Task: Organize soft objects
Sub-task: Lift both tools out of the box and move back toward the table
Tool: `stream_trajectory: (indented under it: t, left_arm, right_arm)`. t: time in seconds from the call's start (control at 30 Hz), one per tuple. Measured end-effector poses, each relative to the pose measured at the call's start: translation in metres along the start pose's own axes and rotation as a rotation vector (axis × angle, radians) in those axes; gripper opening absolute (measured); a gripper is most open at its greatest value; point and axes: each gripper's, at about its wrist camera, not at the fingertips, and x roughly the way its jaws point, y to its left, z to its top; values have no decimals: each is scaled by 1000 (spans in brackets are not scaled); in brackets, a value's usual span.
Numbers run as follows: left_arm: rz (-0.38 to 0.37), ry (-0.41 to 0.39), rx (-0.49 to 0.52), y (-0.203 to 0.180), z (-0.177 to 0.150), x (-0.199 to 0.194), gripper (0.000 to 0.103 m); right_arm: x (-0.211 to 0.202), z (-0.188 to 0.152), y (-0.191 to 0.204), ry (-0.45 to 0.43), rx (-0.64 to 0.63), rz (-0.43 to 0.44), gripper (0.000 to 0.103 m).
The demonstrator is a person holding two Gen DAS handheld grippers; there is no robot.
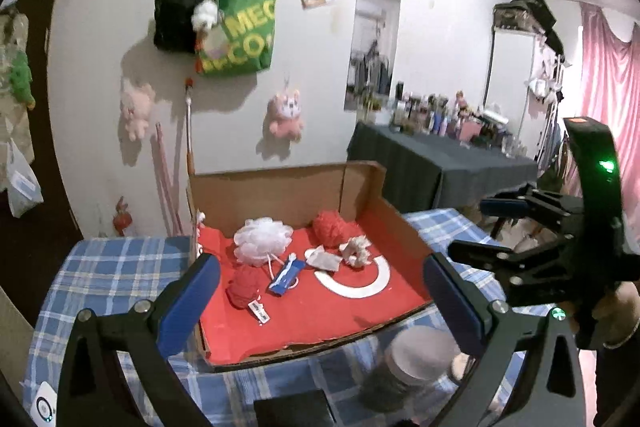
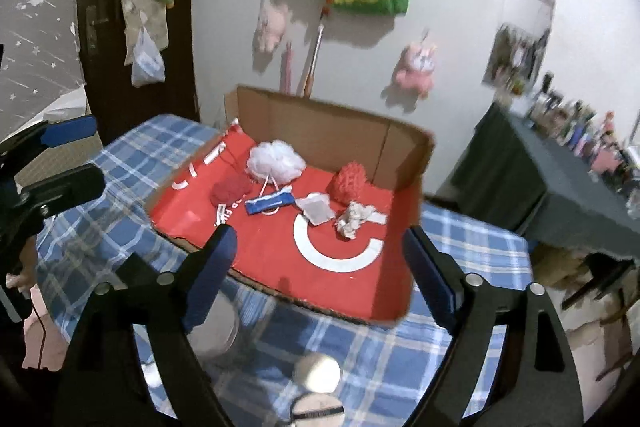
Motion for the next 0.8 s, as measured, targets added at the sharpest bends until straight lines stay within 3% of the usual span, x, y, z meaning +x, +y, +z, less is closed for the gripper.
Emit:
stream_trajectory:
  t: [0.17,0.37,0.63,0.8]
  left_arm:
    - [22,-118,21,-20,-14,-43,103]
    - [59,-244,60,-45,-40,-89,103]
    - [74,-310,52,-68,-83,-111,103]
    - [126,-376,40,-76,-114,-115,103]
  right_arm:
    - [-64,-26,10,-138,-11,-97,93]
    - [-115,-69,19,-264,33,-151,99]
    - [-135,-130,34,-345,69,-244,99]
    - [-132,-163,40,-376,111,-248,100]
